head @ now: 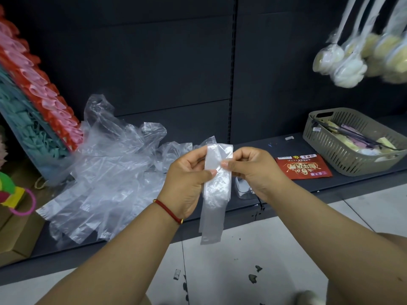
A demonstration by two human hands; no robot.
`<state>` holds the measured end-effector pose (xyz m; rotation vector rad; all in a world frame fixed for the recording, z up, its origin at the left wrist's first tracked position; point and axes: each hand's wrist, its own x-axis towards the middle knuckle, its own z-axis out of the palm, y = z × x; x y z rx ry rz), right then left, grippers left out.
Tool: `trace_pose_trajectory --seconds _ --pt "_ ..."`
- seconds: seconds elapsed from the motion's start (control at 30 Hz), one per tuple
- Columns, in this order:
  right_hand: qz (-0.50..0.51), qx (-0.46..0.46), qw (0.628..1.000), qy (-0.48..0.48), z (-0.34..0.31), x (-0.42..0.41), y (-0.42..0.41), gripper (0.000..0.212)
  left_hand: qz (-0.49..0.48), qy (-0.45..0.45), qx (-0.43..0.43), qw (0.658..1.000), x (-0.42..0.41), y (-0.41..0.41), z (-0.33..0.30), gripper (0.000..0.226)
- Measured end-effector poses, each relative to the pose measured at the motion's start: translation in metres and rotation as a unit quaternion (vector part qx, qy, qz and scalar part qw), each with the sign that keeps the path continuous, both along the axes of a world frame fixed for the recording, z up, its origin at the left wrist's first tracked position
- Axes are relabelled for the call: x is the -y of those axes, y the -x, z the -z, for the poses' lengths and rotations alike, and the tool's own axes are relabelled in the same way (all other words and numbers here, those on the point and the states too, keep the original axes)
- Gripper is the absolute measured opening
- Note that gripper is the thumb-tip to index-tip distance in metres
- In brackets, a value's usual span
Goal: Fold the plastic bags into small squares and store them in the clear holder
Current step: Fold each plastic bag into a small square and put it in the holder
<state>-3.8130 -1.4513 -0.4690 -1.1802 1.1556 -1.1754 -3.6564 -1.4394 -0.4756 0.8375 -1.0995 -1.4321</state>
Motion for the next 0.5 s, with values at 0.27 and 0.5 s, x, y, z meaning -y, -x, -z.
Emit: trace_pose_trajectory --seconds 0.27,0.5 --pt "0.086 0.038 0.995 0.029 0.005 0.008 0.003 0.029 -0.018 -0.046 0.183 0.982 0.001 0.004 0.008 0.008" --pt "0.052 -0.075 0.992 -0.082 0.000 0.008 0.006 0.036 -0.097 -0.070 0.229 0.966 0.003 -0.003 0.007 0.025"
